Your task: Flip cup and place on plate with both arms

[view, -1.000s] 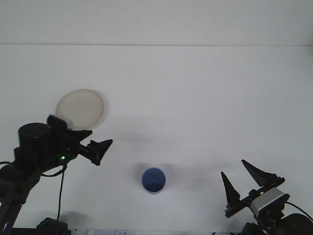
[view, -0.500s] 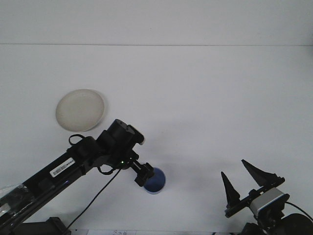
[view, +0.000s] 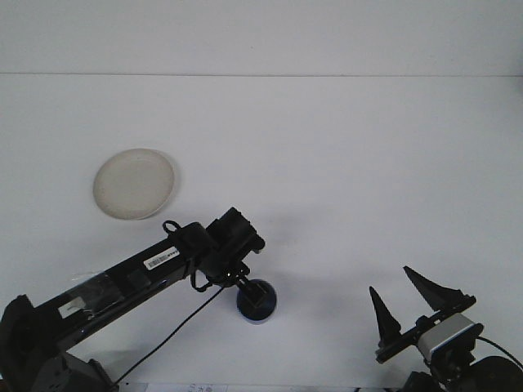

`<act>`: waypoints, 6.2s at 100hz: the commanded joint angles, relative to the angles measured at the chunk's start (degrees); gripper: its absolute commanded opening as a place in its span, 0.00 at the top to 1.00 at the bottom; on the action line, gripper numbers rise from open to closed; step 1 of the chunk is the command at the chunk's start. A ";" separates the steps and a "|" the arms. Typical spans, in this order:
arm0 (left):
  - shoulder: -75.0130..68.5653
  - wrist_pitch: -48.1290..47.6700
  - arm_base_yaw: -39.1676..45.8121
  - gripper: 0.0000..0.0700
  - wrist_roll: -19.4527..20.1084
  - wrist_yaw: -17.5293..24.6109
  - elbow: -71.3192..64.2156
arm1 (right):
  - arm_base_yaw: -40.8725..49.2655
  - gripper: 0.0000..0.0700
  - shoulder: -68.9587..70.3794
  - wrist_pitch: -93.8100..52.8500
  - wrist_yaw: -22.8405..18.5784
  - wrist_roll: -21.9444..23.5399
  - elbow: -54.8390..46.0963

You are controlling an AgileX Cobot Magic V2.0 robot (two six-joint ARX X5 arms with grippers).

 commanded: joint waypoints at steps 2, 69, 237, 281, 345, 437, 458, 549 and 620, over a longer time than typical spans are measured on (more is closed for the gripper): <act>1.70 0.07 -0.83 0.26 0.52 -0.22 1.36 | 0.66 0.30 0.00 0.35 0.20 -0.66 0.04; 1.25 -9.77 -1.27 0.99 6.10 -7.08 9.03 | 0.68 0.30 0.00 0.35 0.20 -0.66 0.04; 17.16 -5.25 48.00 0.99 7.65 -19.45 27.67 | 0.66 0.30 0.00 0.35 0.22 -0.66 -0.09; 17.16 -3.56 48.00 0.39 5.79 -19.43 27.67 | 0.66 0.30 0.00 0.37 0.22 -0.66 -0.15; -1.49 -8.07 48.22 0.21 2.78 -19.41 38.21 | 0.66 0.30 0.00 0.39 0.22 -0.66 -0.17; -80.30 13.42 39.15 0.32 -15.28 -5.18 -32.02 | 0.68 0.55 0.00 1.22 0.15 -0.61 -0.17; -81.18 13.44 39.15 0.98 -14.82 -5.18 -32.00 | 0.68 0.99 0.00 1.20 0.07 -0.28 -0.17; -83.38 17.29 40.83 0.98 0.15 -5.31 -35.39 | 0.68 0.99 0.00 1.22 -0.13 0.22 -0.15; -92.87 48.78 46.01 0.98 4.35 -17.90 -71.56 | 0.68 0.99 0.00 1.25 -0.20 0.22 -0.15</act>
